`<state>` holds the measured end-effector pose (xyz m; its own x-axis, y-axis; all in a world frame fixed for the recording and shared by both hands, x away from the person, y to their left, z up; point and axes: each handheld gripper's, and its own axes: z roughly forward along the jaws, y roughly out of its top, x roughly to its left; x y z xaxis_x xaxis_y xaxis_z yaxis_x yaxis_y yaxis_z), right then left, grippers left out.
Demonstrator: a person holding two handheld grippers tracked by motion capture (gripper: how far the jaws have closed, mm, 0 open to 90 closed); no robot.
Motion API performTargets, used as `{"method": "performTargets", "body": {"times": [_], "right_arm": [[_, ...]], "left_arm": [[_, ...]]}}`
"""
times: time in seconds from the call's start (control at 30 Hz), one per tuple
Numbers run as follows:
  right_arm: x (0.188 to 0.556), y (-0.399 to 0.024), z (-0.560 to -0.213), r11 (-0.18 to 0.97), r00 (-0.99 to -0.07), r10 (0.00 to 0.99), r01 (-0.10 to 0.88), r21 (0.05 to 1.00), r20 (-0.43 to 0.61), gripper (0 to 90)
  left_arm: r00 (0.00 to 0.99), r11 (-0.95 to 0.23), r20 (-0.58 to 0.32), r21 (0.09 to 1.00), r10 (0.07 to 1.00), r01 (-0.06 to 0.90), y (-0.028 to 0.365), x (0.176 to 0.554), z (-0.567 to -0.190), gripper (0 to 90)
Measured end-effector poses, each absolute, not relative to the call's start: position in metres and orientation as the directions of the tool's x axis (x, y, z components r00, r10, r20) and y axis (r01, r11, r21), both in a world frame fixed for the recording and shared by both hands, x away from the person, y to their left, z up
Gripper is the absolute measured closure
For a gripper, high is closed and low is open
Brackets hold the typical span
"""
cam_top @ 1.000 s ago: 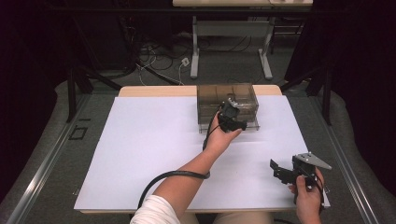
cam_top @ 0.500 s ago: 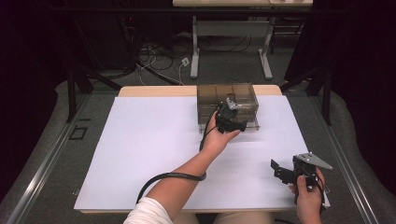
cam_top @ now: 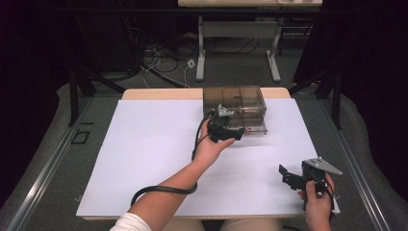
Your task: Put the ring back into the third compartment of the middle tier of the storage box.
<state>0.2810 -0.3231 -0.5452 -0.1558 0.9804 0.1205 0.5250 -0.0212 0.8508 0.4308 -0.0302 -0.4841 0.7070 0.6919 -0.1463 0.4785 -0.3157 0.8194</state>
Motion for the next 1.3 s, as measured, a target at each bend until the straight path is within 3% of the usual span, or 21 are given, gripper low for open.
{"method": "performTargets", "body": {"times": [0.43, 0.8, 1.3], "right_arm": [[0.281, -0.321, -0.545, -0.027, -0.154, 0.98, 0.531, 0.847, 0.127, 9.8], [0.281, -0.32, -0.546, -0.017, -0.158, 0.98, 0.532, 0.846, 0.119, 9.8], [0.281, -0.317, -0.547, -0.019, -0.153, 0.981, 0.536, 0.844, 0.12, 9.8]], "left_arm": [[0.673, -0.252, -0.184, 0.831, 0.716, 0.495, 0.022, 0.418, -0.496, 16.1], [0.63, -0.166, -0.237, 0.843, 0.739, 0.511, 0.076, 0.401, -0.502, 14.2], [0.612, -0.164, -0.19, 0.865, 0.768, 0.475, 0.119, 0.372, -0.509, 0.4]]}}
